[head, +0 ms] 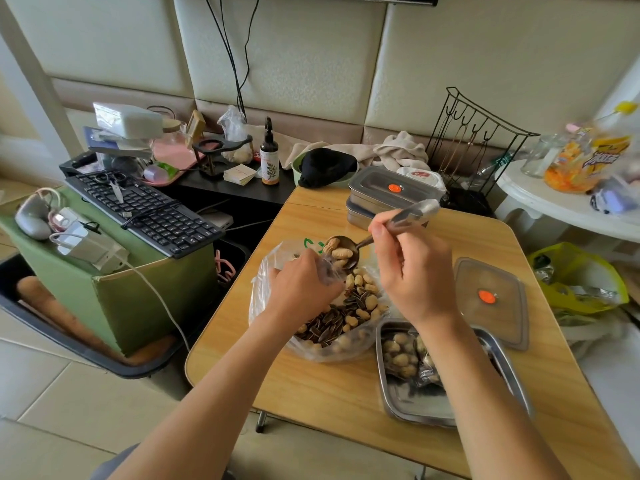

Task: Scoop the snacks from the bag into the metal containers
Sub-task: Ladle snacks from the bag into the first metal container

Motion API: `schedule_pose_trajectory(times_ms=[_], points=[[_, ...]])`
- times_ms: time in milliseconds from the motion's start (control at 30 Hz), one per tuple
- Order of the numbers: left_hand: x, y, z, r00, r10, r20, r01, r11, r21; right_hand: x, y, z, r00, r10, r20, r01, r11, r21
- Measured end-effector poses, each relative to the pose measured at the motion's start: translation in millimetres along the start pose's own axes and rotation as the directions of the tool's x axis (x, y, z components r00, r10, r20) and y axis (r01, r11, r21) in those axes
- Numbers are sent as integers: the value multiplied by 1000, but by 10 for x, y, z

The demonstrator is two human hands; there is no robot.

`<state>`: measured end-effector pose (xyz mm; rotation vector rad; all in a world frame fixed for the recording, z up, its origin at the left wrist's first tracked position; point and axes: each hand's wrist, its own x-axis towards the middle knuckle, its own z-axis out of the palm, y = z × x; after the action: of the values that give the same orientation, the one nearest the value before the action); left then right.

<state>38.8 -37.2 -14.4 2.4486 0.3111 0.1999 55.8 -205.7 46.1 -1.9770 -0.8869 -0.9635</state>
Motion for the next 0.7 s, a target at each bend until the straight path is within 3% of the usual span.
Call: schedule_pose_trajectory(times_ms=[300, 500, 700], points=[[38, -14, 57, 999, -36, -25, 31, 985, -168, 0, 12, -25, 995, -51, -86, 47, 998, -49], [15, 26, 95, 1000, -22, -7, 20, 985, -174, 8, -48, -7, 991, -132, 0, 131, 990, -43], [34, 16, 89, 999, -14, -45, 5, 979, -204, -9, -74, 22, 989, -146, -10, 145, 986, -84]])
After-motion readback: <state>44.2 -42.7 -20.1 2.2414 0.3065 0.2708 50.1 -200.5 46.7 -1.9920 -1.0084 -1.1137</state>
